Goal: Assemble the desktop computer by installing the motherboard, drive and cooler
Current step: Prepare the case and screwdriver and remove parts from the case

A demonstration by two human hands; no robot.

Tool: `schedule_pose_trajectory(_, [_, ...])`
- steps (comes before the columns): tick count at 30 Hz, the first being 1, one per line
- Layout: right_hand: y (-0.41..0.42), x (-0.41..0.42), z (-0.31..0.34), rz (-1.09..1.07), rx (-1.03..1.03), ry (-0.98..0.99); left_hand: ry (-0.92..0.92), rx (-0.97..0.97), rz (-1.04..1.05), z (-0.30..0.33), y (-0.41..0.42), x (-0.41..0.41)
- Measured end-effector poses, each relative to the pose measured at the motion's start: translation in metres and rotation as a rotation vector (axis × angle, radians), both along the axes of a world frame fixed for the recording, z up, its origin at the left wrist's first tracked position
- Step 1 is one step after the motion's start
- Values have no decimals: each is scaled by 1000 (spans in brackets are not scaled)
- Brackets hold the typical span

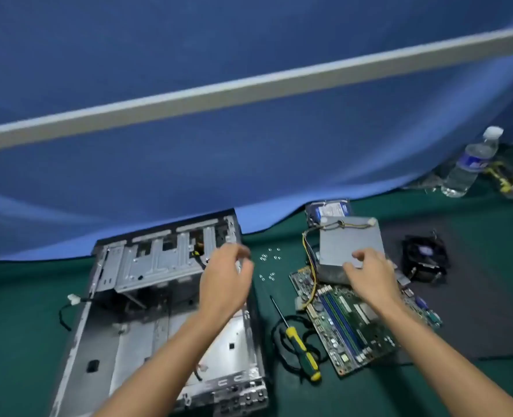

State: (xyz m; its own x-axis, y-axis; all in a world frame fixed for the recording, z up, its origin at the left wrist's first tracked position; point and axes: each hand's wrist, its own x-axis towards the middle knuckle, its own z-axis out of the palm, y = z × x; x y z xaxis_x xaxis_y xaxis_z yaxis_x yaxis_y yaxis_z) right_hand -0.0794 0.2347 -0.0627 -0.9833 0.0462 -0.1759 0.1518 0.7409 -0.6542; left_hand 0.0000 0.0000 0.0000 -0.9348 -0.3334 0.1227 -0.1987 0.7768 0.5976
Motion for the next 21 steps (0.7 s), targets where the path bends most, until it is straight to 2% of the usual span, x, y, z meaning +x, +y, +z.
schedule_pose_trajectory(6, [36,-20,-23,-50,71,-34,-236,-4,-56,-38,63,-81])
schedule_pose_trajectory(10, [52,-30,-34,-121,20,-72,-425,110,-12,-68,91,-112])
schedule_pose_trajectory(12, [56,-37,-40,-154,-52,-117,-526,221,29,-79,101,-124])
schedule_pose_trajectory(16, [62,-57,-57,-206,-267,-286,-689,647,167,-94,114,-144])
schedule_pose_trajectory(21, [64,-77,-73,-228,-434,-386,-759,857,195,-104,118,-153])
